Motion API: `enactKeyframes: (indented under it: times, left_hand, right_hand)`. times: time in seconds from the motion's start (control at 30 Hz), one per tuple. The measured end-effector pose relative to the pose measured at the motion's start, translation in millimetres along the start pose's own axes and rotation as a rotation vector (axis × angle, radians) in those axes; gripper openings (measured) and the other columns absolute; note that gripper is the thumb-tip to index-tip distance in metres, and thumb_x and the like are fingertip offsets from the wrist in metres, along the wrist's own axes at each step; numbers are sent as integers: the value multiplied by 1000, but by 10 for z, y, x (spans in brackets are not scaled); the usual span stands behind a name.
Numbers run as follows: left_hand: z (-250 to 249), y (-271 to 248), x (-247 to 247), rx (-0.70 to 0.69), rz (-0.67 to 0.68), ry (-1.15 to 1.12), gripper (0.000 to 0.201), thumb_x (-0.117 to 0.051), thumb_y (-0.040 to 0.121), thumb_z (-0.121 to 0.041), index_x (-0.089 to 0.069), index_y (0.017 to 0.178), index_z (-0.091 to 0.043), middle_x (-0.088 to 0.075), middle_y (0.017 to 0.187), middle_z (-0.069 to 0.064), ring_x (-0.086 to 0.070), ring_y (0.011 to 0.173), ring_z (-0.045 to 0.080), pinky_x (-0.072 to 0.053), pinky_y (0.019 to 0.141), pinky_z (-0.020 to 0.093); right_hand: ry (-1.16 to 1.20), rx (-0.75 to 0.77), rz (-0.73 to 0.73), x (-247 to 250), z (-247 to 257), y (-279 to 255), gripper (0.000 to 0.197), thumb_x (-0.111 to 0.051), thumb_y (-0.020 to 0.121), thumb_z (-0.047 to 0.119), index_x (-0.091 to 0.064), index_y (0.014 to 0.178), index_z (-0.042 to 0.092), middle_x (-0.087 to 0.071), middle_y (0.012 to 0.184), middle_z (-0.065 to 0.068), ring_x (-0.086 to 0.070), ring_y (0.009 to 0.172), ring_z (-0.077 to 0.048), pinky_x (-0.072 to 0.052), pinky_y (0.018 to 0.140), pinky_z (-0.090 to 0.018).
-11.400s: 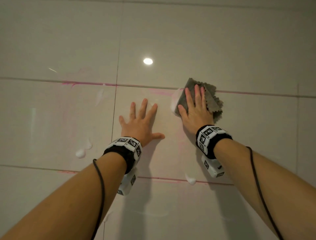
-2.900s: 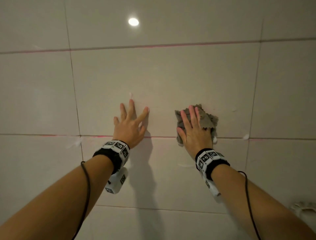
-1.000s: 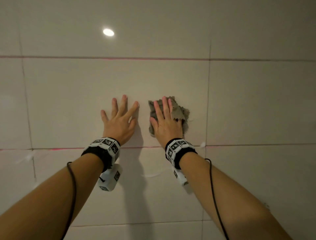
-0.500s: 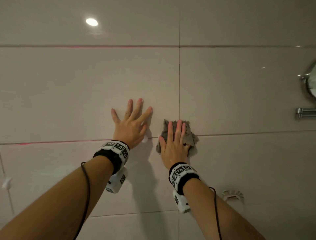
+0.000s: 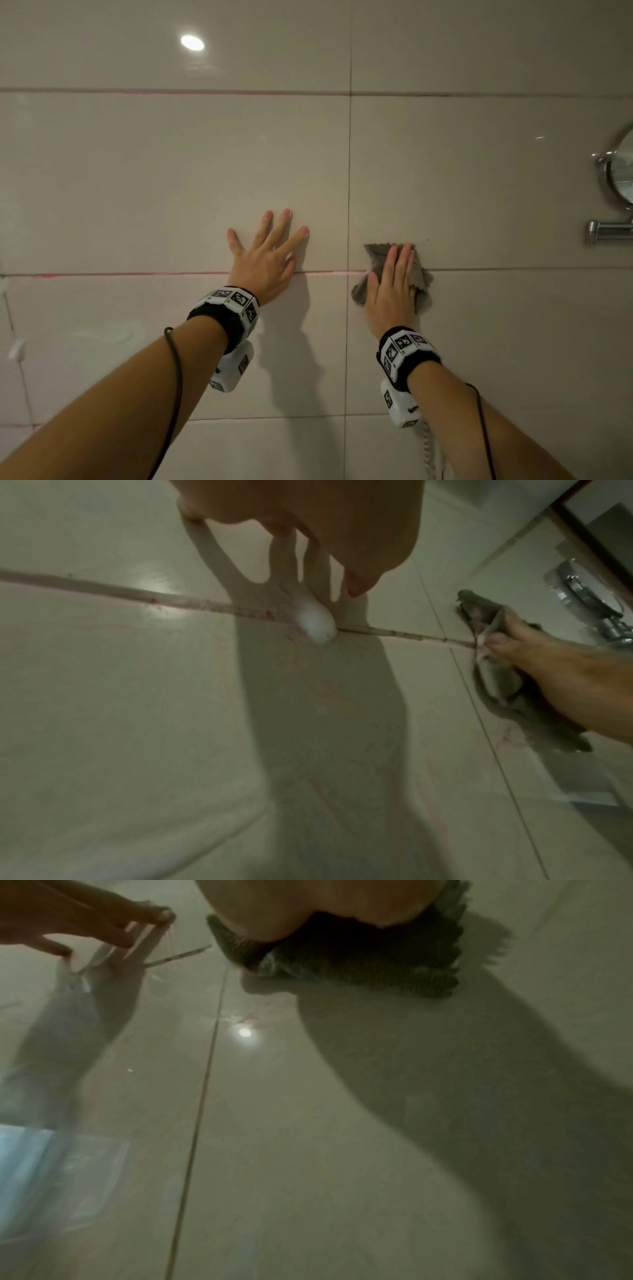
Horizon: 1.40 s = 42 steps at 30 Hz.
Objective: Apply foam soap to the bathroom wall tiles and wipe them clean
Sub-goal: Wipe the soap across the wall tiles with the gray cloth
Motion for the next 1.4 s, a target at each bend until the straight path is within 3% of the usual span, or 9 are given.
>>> enactKeyframes:
  times: [0.17,0.33,0.43,0.67,0.9,1.03,1.17,1.3,1.4]
  left_hand:
    - [240,-108,98,-28,-79,-38,60,-50,99,-25,-30,155,-29,-10,169,6,-10,155,32,-20,113,71]
    - [791,-304,135,66,-88,2,65,-47,99,-24,-22,158,-32,-2,169,4,-3,155,33,-9,117,68]
    - [1027,-406,141,54,-88,3,66,-46,99,-23,-21,159,-33,-5,169,1,-4,156,30,-11,116,70]
    - [1496,-582,163,-46,-119,6,61,-35,95,-25,-30,156,-30,-21,167,-3,-20,153,25,-18,116,68]
    - [1967,-786,236,-138,-253,-135,64,-50,88,-6,-45,150,-17,-35,161,5,-33,148,27,-29,119,44]
    - [2117,-942,228,-152,-251,-166,64,-36,84,-12,-50,147,-13,-40,158,8,-37,146,29,-35,115,40]
    - [2109,-1006,138,-105,-171,-193,63,-32,88,-19,-44,150,-17,-34,161,7,-30,149,29,-32,119,47]
    - [1977,-993,127,-44,-143,-194,62,-35,91,-22,-42,152,-21,-31,163,5,-26,151,30,-26,119,49]
    - [1821,-961,99,-43,-124,-163,63,-36,89,-24,-42,152,-22,-32,163,4,-27,151,31,-28,119,53]
  right_hand:
    - [-62,-33,-45,-134,267,-36,71,-18,103,50,-10,155,2,0,163,-16,-2,151,-27,-8,120,-42]
    - [-62,-25,-40,-278,634,-146,69,-19,104,48,-14,155,3,-9,163,-19,-9,151,-30,-30,113,-47]
    - [-52,-29,-16,-363,892,-200,68,-23,103,47,-12,155,5,-8,163,-18,-10,151,-29,-40,104,-48]
    - [-106,60,43,-614,1535,-304,69,-25,103,45,3,156,11,12,163,-10,12,149,-18,-30,113,-49]
    - [-138,217,108,-884,2312,-459,67,-27,102,43,-6,158,14,5,166,-7,11,150,-17,-40,106,-49]
    - [-151,376,178,-1104,2687,-697,70,-31,101,47,-1,157,16,12,164,-4,2,151,-20,-46,102,-43]
    - [-117,546,312,-1310,2703,-1115,67,-35,101,44,-11,157,17,14,165,-3,-31,144,-23,-57,83,-37]
    - [-175,708,384,-1278,2491,-1310,59,-27,101,41,-23,155,18,4,164,0,-19,146,-18,-54,87,-33]
    - [-203,669,394,-1113,2257,-1168,59,-34,100,39,-26,154,18,0,163,1,-24,147,-19,-54,85,-33]
Point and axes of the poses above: each hand's wrist, its own y-axis towards the middle knuckle, its own x-axis out of the back of the hand, z = x × y, the point moved 6 cm from there along y, towards the middle knuckle
